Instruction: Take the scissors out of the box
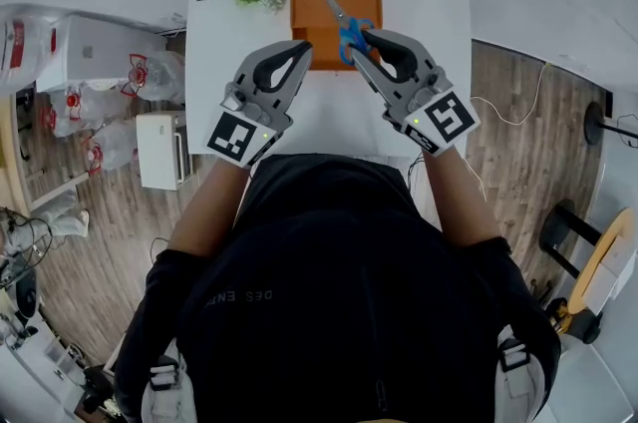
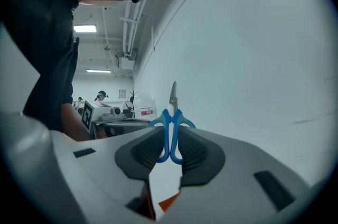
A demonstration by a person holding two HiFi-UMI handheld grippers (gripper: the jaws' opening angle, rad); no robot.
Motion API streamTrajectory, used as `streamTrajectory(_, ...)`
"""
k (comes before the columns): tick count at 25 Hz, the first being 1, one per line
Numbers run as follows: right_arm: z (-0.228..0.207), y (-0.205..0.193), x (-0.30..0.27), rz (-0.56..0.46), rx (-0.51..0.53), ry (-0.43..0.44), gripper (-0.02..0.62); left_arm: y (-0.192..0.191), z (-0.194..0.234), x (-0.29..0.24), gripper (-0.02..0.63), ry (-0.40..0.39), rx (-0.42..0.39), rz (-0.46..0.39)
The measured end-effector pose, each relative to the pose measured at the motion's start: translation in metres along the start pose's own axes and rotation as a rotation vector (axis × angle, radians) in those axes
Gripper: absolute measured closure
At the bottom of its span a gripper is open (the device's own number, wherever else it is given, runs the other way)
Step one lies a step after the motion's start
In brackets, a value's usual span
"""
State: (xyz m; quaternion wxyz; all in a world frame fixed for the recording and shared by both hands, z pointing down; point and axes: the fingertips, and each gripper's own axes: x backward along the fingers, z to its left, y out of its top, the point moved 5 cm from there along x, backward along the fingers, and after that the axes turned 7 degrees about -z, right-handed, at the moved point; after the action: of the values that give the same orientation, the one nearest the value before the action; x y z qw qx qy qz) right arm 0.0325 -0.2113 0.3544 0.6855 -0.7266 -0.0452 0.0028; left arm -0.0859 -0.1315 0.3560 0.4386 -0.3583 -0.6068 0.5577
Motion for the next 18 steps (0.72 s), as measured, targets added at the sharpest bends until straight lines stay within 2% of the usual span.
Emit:
streamTrajectory(3,0.007,0.014,0.001,-0.056,0.013,-0.035,0.502,0.004,-0.001,0.0,0.586,-0.006,0.0,-0.008)
streamTrajectory(8,0.01,0.02,0.007,-0.094,0.031,-0.08,0.502,0.005,-0.003,0.001,0.586,-0.018,0.003,-0.011)
streamTrajectory(18,0.007,0.011,0.013,-0.081,0.035,-0.113,0.503,0.002,-0.005,0.002,0.584,-0.037,0.009,-0.001)
